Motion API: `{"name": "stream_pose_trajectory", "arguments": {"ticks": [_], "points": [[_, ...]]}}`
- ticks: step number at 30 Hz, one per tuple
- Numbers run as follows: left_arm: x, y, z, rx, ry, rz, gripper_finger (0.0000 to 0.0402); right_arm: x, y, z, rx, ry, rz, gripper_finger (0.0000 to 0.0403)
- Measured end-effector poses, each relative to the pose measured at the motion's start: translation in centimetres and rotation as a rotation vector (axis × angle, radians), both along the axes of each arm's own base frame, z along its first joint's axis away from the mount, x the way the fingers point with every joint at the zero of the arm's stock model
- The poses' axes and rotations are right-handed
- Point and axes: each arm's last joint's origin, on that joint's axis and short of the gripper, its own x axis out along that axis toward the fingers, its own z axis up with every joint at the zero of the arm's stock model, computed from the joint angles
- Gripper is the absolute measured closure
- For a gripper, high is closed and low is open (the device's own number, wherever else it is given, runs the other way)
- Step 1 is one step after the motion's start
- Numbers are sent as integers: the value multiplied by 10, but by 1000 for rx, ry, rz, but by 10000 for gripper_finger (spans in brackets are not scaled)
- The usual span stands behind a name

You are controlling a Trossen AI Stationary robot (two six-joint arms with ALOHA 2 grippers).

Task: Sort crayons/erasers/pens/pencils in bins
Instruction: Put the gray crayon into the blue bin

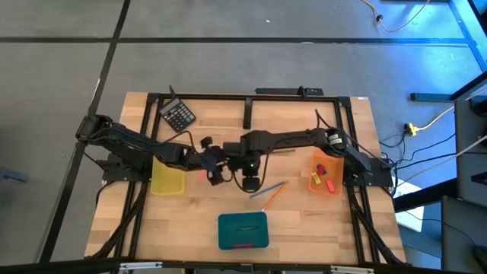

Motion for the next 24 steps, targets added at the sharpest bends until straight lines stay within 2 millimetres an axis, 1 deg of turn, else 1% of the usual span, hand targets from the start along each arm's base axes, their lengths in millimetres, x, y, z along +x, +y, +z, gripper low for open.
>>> {"name": "stream_pose_trajectory", "arguments": {"ticks": [3,5,8,10,14,19,24], "points": [[14,7,-1,3,-62,-118,246,-12,8,7,-54,50,9,381],[24,16,-7,-23,-92,-177,246,-22,11,11,-69,38,15,373],[39,38,-21,-28,-107,-217,246,-41,12,14,-62,-14,-17,365],[47,55,-29,-32,-76,-233,246,-57,10,15,-51,-69,-63,361],[67,89,-38,-39,-51,-288,246,-89,6,12,-28,-217,-124,352],[87,118,-46,-62,10,-367,246,-122,5,-5,14,-324,-186,345],[94,136,-59,-77,138,-386,246,-142,3,-27,31,-356,-223,343]]}}
